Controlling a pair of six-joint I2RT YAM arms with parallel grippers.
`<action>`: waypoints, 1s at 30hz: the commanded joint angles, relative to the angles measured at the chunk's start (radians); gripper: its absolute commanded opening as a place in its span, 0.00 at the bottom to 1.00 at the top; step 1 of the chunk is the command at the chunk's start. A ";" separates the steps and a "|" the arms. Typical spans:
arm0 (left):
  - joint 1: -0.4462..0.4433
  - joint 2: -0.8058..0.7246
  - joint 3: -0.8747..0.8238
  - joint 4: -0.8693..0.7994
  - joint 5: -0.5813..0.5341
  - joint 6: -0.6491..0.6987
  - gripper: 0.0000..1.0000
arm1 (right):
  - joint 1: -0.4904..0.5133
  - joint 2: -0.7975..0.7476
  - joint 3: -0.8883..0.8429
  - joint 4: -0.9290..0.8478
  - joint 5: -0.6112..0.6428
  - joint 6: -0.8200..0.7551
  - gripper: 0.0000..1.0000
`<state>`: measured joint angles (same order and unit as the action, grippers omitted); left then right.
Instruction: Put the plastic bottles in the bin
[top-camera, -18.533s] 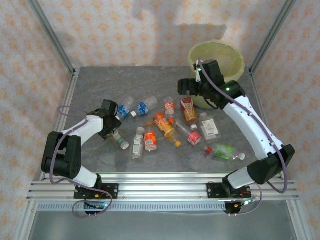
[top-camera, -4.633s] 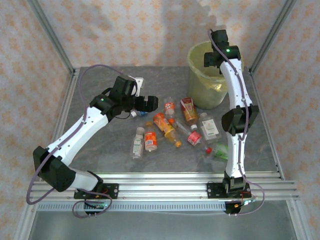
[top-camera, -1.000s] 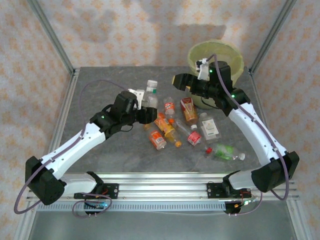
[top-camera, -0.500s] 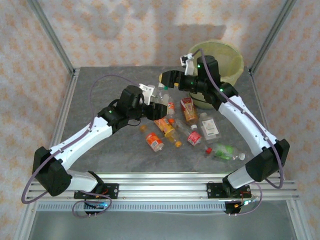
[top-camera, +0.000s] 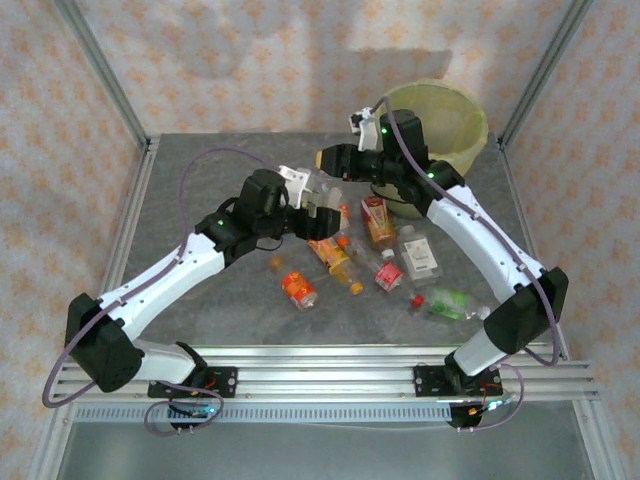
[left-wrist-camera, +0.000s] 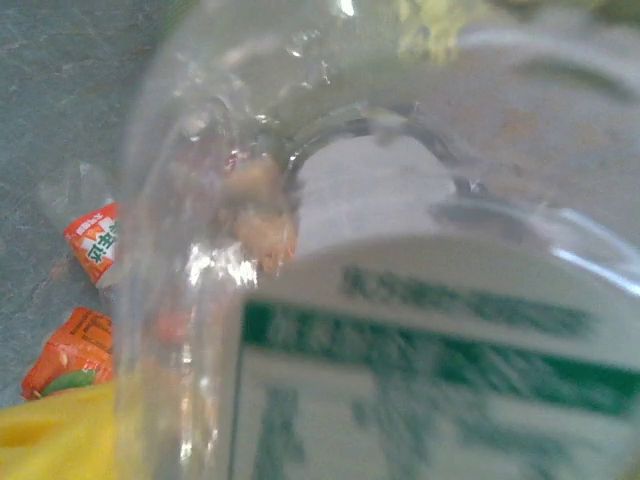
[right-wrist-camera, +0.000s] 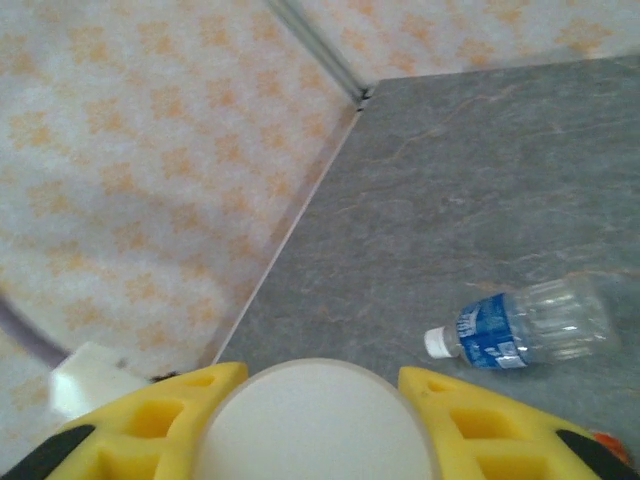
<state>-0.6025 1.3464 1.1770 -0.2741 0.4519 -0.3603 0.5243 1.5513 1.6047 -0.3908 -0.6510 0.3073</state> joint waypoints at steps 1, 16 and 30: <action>-0.010 -0.035 0.038 -0.126 -0.077 0.003 1.00 | 0.000 -0.012 0.057 -0.060 0.116 -0.043 0.31; 0.009 -0.219 -0.263 -0.626 -0.393 -0.336 0.80 | -0.008 0.080 0.502 -0.347 0.610 -0.272 0.23; 0.008 -0.063 -0.319 -0.590 -0.415 -0.280 0.73 | -0.210 0.315 0.891 -0.388 0.823 -0.308 0.20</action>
<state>-0.5995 1.2774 0.8574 -0.8803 0.0658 -0.6495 0.3347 1.8061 2.4210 -0.7517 0.0864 0.0223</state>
